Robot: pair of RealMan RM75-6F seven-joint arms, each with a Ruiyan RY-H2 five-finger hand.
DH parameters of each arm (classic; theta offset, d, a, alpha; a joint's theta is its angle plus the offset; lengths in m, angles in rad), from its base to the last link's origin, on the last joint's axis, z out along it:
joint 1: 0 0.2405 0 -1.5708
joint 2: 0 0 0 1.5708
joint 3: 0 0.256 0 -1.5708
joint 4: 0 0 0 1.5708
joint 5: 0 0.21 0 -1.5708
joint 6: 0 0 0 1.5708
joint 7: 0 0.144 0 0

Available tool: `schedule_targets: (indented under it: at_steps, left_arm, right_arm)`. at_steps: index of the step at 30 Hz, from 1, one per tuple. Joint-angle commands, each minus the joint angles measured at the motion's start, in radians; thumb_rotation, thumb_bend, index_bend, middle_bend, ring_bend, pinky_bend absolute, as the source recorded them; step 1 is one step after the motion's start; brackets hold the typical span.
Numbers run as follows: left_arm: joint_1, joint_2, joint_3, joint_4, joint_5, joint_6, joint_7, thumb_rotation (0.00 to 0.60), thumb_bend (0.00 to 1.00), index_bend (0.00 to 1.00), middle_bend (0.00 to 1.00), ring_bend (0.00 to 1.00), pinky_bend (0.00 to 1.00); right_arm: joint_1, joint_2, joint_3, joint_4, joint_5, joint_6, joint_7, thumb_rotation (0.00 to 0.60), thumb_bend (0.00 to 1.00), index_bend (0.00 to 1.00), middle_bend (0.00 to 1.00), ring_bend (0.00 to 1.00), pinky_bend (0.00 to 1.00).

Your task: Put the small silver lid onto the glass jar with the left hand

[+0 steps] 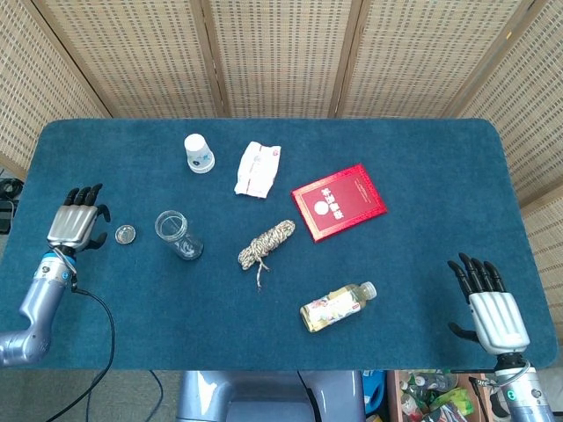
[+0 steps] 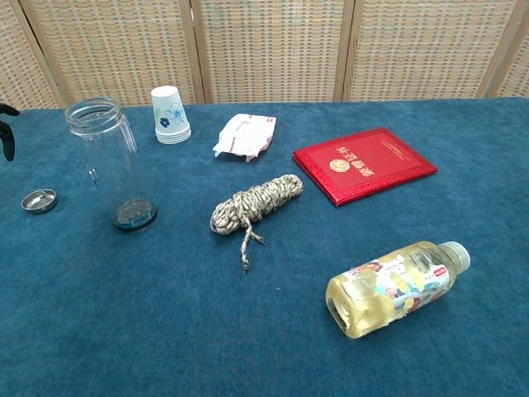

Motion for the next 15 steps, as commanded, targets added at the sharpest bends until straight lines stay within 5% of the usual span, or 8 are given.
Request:
schedule_targets:
  at_steps: [1, 15]
  left_arm:
    - [-0.013, -0.023, 0.008, 0.031, -0.009, -0.016, 0.001, 0.600, 0.39, 0.46, 0.00, 0.00, 0.00]
    - [-0.034, -0.093, 0.027, 0.140, -0.019, -0.056, -0.019, 0.600, 0.41, 0.46, 0.00, 0.00, 0.00]
  right_arm:
    - [0.000, 0.000, 0.000, 0.000, 0.001, 0.000, -0.001, 0.600, 0.02, 0.08, 0.00, 0.00, 0.05]
    - [0.001, -0.006, 0.001, 0.005, 0.007, 0.000, -0.009, 0.600, 0.02, 0.08, 0.00, 0.00, 0.05]
